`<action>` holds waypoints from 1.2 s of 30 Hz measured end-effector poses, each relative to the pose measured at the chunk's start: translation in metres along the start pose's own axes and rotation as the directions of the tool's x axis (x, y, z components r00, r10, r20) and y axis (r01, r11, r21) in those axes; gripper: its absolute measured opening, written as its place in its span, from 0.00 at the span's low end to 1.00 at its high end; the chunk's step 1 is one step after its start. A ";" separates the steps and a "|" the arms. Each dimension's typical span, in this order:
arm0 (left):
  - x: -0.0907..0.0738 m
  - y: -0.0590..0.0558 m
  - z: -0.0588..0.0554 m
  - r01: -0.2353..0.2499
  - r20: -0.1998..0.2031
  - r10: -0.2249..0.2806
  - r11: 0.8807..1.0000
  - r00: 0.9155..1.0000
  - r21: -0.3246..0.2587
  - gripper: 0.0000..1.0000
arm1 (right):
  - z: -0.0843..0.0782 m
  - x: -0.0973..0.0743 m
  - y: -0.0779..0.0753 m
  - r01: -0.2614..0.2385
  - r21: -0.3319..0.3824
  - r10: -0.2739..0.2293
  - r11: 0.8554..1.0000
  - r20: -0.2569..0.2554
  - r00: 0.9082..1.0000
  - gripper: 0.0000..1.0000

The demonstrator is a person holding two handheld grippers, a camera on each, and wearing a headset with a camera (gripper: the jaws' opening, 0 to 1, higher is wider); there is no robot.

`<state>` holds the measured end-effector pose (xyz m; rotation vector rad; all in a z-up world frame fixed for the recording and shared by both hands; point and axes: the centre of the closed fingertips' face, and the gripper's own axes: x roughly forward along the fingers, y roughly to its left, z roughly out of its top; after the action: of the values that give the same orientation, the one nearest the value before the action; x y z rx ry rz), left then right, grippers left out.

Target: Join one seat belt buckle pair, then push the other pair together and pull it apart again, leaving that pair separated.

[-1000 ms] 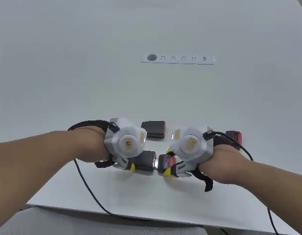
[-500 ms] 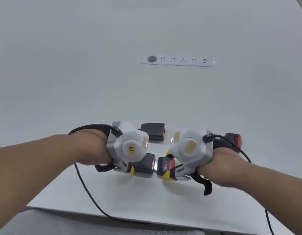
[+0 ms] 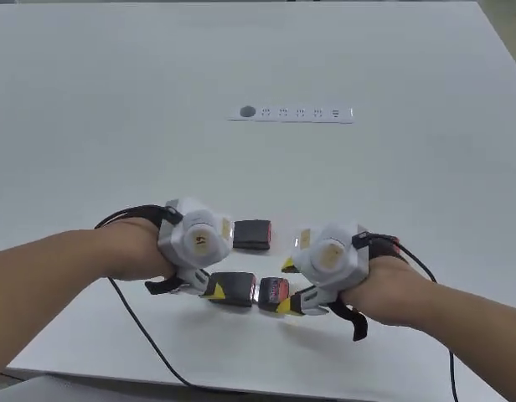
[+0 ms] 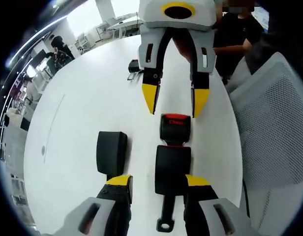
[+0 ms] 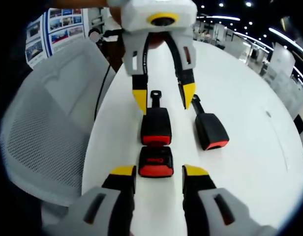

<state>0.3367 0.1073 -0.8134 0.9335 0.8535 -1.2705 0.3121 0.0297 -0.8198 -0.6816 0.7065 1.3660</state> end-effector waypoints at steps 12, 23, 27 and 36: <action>0.004 0.040 0.015 -0.051 0.045 0.052 0.998 0.998 -0.028 0.46 | -0.033 -0.029 -0.034 0.065 0.015 -0.064 0.998 -0.026 0.998 0.36; 0.022 0.061 0.009 -0.049 0.019 0.049 0.999 0.999 -0.008 0.48 | -0.076 -0.062 -0.080 0.150 0.062 -0.146 0.987 -0.066 0.987 0.38; 0.026 0.069 0.011 -0.051 0.015 0.052 0.999 0.999 -0.013 0.49 | -0.096 -0.075 -0.094 0.174 0.076 -0.167 0.982 -0.095 0.981 0.38; 0.040 0.079 0.006 -0.034 -0.002 0.034 0.999 0.999 -0.021 0.47 | -0.130 -0.085 -0.099 0.172 0.107 -0.155 0.979 -0.154 0.976 0.38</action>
<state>0.4196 0.0904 -0.8397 0.9285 0.8470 -1.2295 0.3981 -0.1331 -0.8319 -0.7317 0.8236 1.1216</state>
